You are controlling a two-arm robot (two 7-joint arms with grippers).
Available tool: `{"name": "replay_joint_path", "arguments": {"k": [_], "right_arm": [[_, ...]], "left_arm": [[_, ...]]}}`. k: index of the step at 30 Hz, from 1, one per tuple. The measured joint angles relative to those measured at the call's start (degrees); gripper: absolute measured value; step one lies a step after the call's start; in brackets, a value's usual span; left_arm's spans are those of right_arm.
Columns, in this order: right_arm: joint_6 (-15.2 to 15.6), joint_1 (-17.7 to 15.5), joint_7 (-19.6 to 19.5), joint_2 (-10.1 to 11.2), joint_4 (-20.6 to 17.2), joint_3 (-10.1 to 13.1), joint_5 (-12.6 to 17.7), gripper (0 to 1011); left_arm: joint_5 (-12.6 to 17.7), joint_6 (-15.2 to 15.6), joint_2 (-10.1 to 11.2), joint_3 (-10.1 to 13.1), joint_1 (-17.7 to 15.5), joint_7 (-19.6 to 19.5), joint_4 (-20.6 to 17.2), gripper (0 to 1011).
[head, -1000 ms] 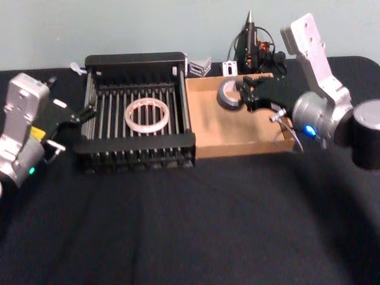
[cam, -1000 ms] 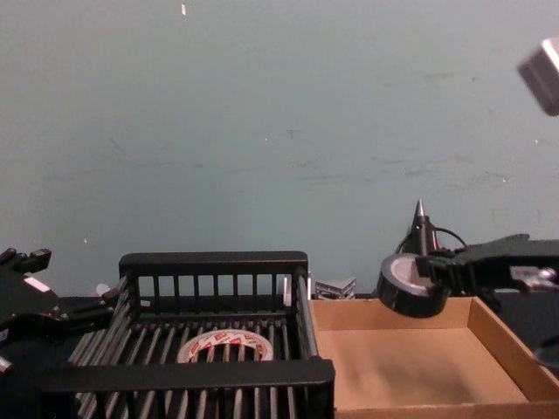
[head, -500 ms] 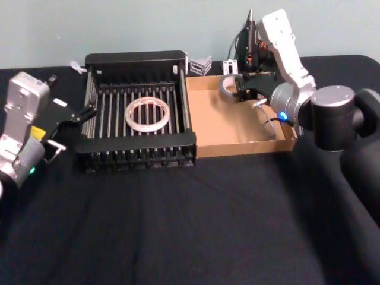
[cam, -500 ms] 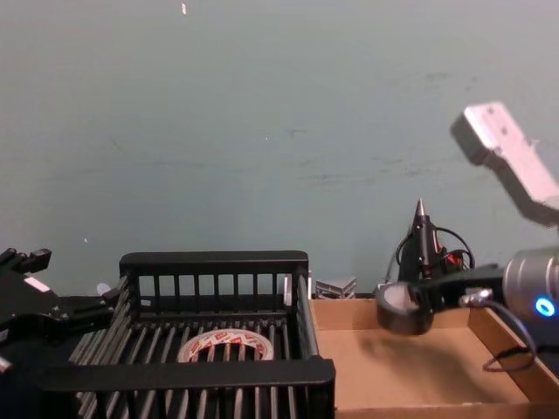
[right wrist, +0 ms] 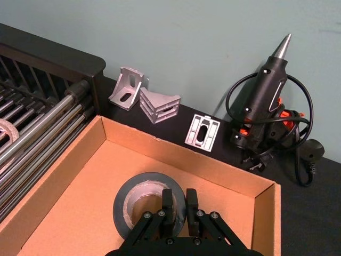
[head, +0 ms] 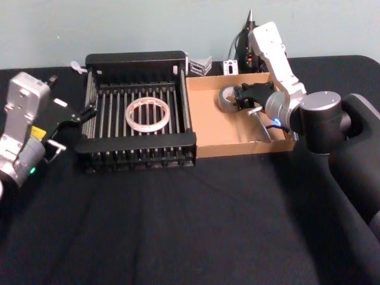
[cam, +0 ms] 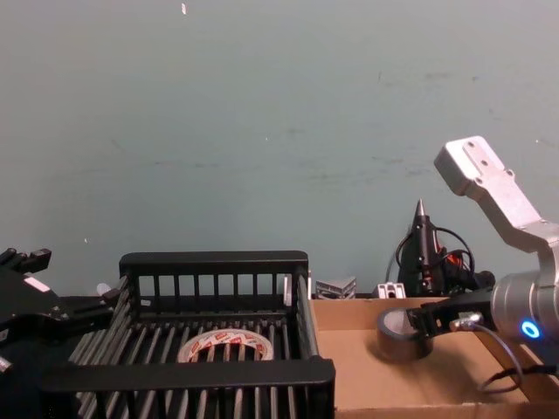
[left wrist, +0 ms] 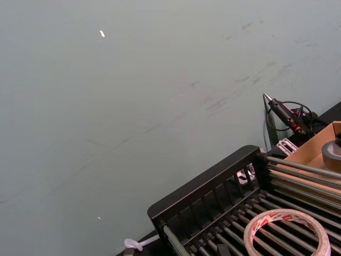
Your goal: Pick up the white tape and place it into the black box , Pick up the silver tape and place it into the brown box.
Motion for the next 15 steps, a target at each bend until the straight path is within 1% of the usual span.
{"name": "replay_joint_path", "arguments": {"k": [10, 14, 15], "right_arm": [[0.0, 0.0, 0.0, 0.0, -0.1, 0.0, 0.1, 156], [0.0, 0.0, 0.0, 0.0, -0.2, 0.0, 0.2, 251], [0.0, 0.0, 0.0, 0.1, -0.2, 0.1, 0.2, 312]], "left_arm": [[0.0, 0.0, 0.0, 0.0, 0.0, 0.0, 0.0, 1001], [0.0, 0.0, 0.0, 0.0, 0.0, 0.0, 0.0, 1001], [0.0, 0.0, 0.0, 0.0, 0.0, 0.0, 0.0, 1001]]}}
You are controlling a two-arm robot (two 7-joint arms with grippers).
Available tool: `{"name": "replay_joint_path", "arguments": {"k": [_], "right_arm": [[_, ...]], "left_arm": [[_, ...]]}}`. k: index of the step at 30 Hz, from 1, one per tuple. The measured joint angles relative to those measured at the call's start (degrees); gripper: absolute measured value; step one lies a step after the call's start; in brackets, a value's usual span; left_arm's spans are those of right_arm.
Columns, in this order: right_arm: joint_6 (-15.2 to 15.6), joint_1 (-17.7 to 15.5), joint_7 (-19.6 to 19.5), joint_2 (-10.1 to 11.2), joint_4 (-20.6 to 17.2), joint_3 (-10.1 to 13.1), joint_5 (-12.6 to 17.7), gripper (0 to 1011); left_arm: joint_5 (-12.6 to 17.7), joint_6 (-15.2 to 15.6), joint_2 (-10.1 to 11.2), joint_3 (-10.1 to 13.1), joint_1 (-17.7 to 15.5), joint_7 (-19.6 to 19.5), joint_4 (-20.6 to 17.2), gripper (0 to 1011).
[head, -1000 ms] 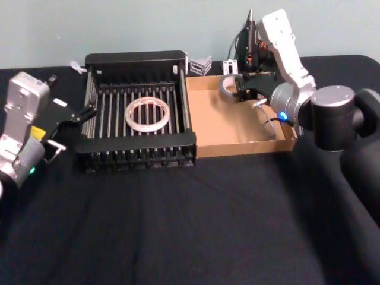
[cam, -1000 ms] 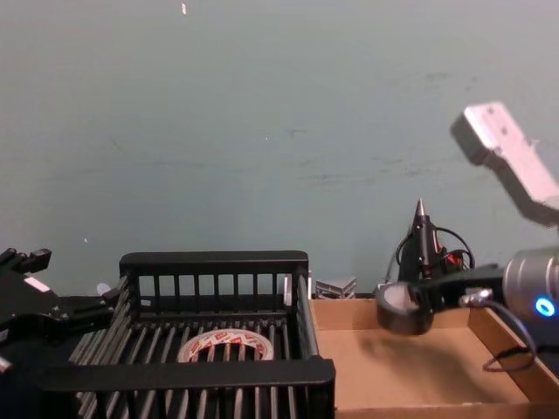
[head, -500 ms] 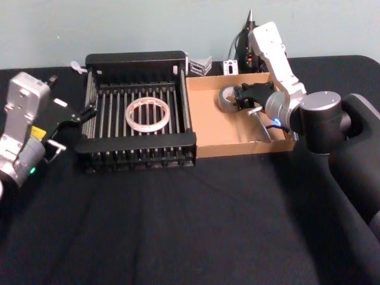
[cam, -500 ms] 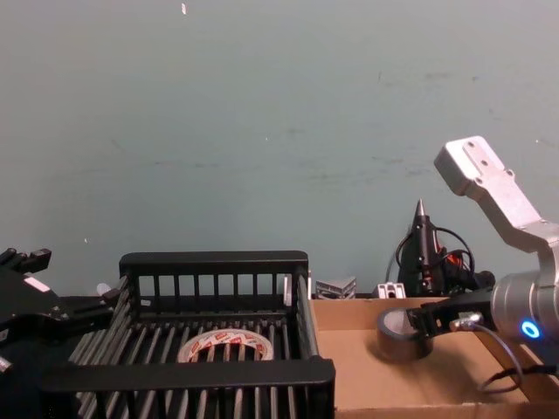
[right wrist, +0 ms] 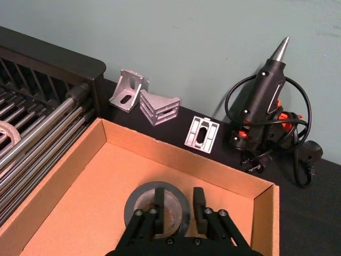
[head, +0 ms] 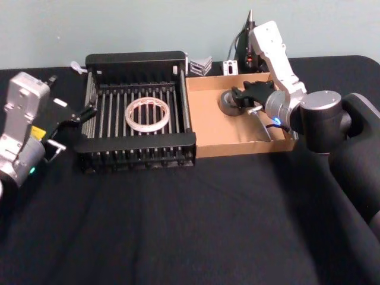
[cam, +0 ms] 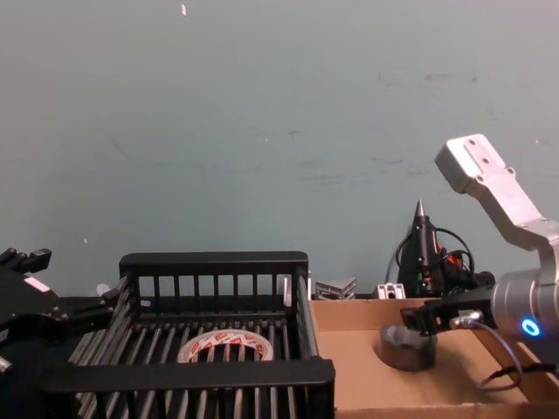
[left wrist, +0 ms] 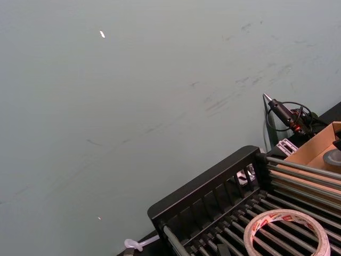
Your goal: Pick up the white tape and place it into the black box , Pick up the silver tape and place it into the brown box.
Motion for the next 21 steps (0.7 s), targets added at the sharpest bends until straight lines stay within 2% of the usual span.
{"name": "replay_joint_path", "arguments": {"k": [6, 7, 12, 13, 15, 16, 20, 21], "right_arm": [[0.0, 0.0, 0.0, 0.0, 0.0, 0.0, 0.1, 462], [0.0, 0.0, 0.0, 0.0, -0.1, 0.0, 0.1, 530], [0.0, 0.0, 0.0, 0.0, -0.1, 0.0, 0.1, 664], [0.0, 0.0, 0.0, 0.1, -0.1, 0.0, 0.1, 731], [0.0, 0.0, 0.0, 0.0, -0.1, 0.0, 0.2, 767], [0.0, 0.0, 0.0, 0.0, -0.1, 0.0, 0.2, 825], [0.0, 0.0, 0.0, 0.0, -0.1, 0.0, 0.2, 893], [0.0, 0.0, 0.0, 0.1, -0.1, 0.0, 0.2, 941]], "left_arm": [[0.0, 0.0, 0.0, 0.0, 0.0, 0.0, 0.0, 1001], [0.0, 0.0, 0.0, 0.0, 0.0, 0.0, 0.0, 1001], [0.0, 0.0, 0.0, 0.0, 0.0, 0.0, 0.0, 1001], [0.0, 0.0, 0.0, 0.0, 0.0, 0.0, 0.0, 1001], [0.0, 0.0, 0.0, 0.0, 0.0, 0.0, 0.0, 1001], [0.0, 0.0, 0.0, 0.0, 0.0, 0.0, 0.0, 1001], [0.0, 0.0, 0.0, 0.0, 0.0, 0.0, 0.0, 1001], [0.0, 0.0, 0.0, 0.0, 0.0, 0.0, 0.0, 1001]]}}
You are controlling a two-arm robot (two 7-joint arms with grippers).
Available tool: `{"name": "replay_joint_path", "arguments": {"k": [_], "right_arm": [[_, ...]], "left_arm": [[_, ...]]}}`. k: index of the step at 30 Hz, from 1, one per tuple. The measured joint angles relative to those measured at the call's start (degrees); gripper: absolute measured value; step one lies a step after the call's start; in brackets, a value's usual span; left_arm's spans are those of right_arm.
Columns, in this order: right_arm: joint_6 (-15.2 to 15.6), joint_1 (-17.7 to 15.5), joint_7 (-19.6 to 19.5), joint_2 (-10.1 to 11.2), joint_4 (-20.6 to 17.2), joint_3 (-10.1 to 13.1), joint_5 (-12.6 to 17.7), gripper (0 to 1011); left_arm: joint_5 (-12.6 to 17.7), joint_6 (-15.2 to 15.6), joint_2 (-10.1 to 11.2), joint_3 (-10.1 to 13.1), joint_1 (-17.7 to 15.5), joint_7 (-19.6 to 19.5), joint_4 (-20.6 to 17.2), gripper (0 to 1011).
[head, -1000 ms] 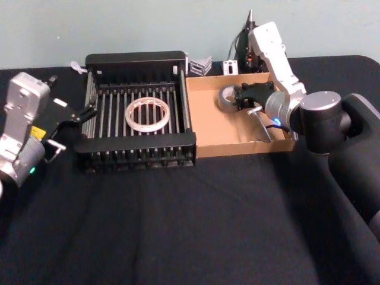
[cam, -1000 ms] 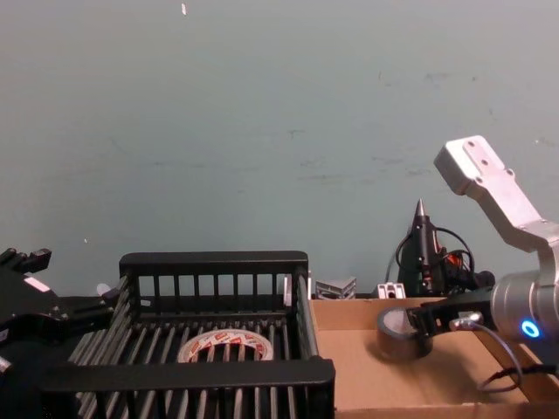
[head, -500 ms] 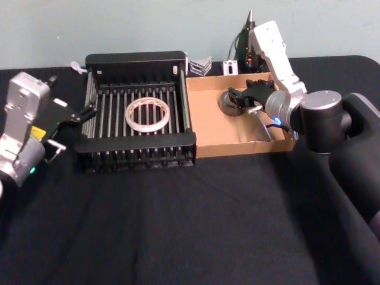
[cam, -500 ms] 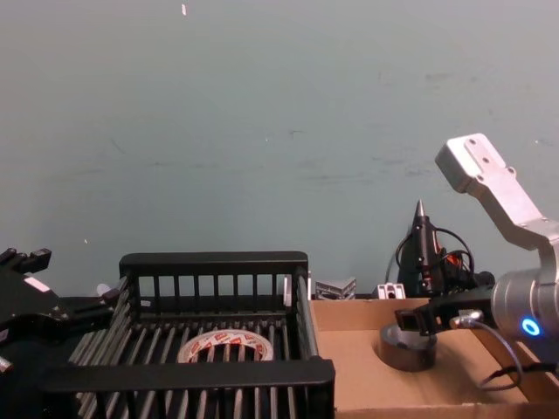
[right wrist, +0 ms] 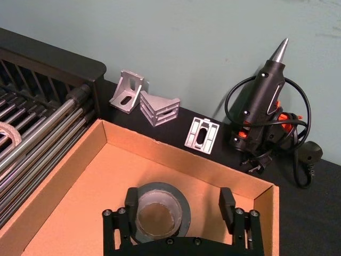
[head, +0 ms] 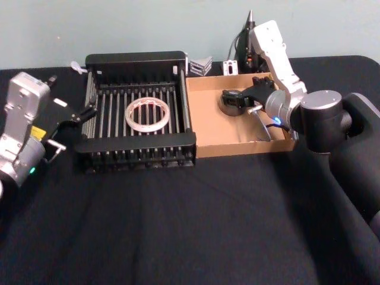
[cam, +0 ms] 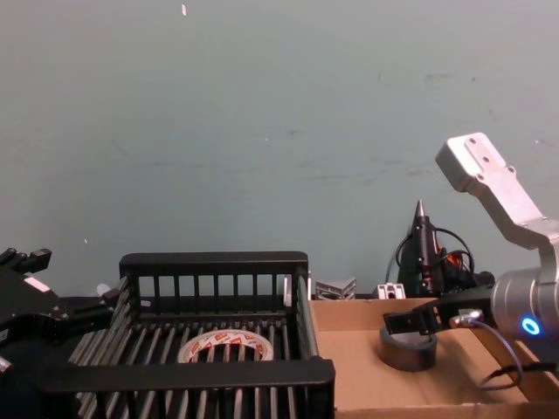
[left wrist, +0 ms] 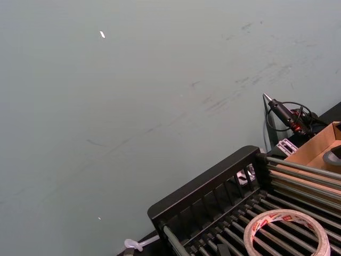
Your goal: Pick up the white tape and place it into the black box , Pick up the silver tape and place it into the brown box.
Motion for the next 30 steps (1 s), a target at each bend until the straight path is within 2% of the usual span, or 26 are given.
{"name": "replay_joint_path", "arguments": {"k": [3, 9, 15, 21, 25, 30], "right_arm": [[0.0, 0.0, 0.0, 0.0, 0.0, 0.0, 0.0, 1003], [-0.4, -0.3, 0.4, 0.1, -0.7, 0.4, 0.0, 1002], [-2.2, -2.7, 1.4, 0.9, -5.2, 2.0, -0.1, 1003], [-5.8, -7.3, 3.3, 2.7, -12.5, 4.0, 0.4, 1003], [-10.6, -12.8, 5.5, 4.7, -19.1, 5.9, 1.7, 1002], [-14.8, -18.7, 7.3, 7.0, -25.2, 7.6, 3.2, 1003]], "left_arm": [[0.0, 0.0, 0.0, 0.0, 0.0, 0.0, 0.0, 1001], [0.0, 0.0, 0.0, 0.0, 0.0, 0.0, 0.0, 1001], [0.0, 0.0, 0.0, 0.0, 0.0, 0.0, 0.0, 1001], [0.0, 0.0, 0.0, 0.0, 0.0, 0.0, 0.0, 1001], [0.0, 0.0, 0.0, 0.0, 0.0, 0.0, 0.0, 1001], [0.0, 0.0, 0.0, 0.0, 0.0, 0.0, 0.0, 1001]]}}
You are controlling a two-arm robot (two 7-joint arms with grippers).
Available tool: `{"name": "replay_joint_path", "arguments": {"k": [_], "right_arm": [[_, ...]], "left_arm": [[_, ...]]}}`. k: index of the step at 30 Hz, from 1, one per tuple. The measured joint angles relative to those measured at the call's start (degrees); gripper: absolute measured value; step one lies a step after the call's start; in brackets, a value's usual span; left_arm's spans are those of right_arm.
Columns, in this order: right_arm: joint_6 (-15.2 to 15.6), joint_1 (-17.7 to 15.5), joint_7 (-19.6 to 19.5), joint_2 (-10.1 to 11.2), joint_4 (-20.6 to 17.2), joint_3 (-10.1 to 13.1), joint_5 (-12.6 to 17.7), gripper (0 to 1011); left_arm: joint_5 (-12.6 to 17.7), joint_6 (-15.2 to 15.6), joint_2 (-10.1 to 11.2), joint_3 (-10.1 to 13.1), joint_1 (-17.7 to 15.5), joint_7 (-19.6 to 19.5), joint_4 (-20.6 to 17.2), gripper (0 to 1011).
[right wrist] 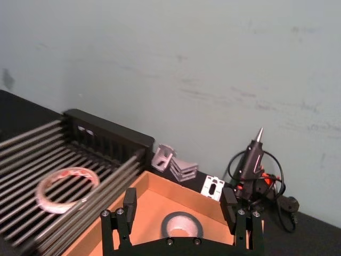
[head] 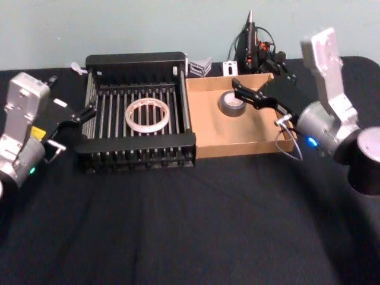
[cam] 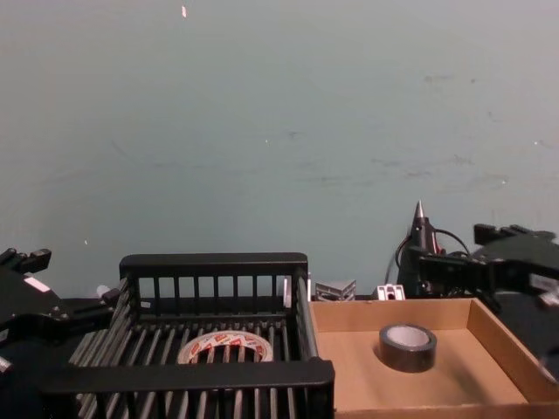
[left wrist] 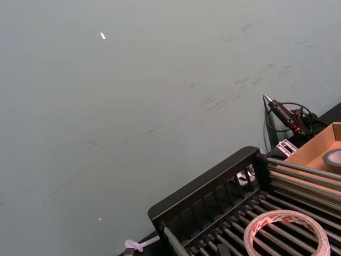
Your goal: Pick up the white tape and place it into the black box , Pick up the silver tape and place it into the brown box.
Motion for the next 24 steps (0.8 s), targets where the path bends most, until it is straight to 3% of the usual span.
{"name": "replay_joint_path", "arguments": {"k": [6, 11, 17, 24], "right_arm": [[-6.0, -7.2, 1.1, 2.6, -5.3, 1.2, 0.5, 1003], [-7.6, -11.1, 1.4, 3.5, -6.7, 1.8, 1.0, 1003], [-8.2, -12.7, 0.4, 2.9, -5.8, 2.0, 0.9, 1003], [-10.1, -12.8, -2.3, 0.5, -3.4, 2.5, -0.3, 1003]], "left_arm": [[0.0, 0.0, 0.0, 0.0, 0.0, 0.0, 0.0, 1001], [0.0, 0.0, 0.0, 0.0, 0.0, 0.0, 0.0, 1001], [0.0, 0.0, 0.0, 0.0, 0.0, 0.0, 0.0, 1001], [0.0, 0.0, 0.0, 0.0, 0.0, 0.0, 0.0, 1001]]}}
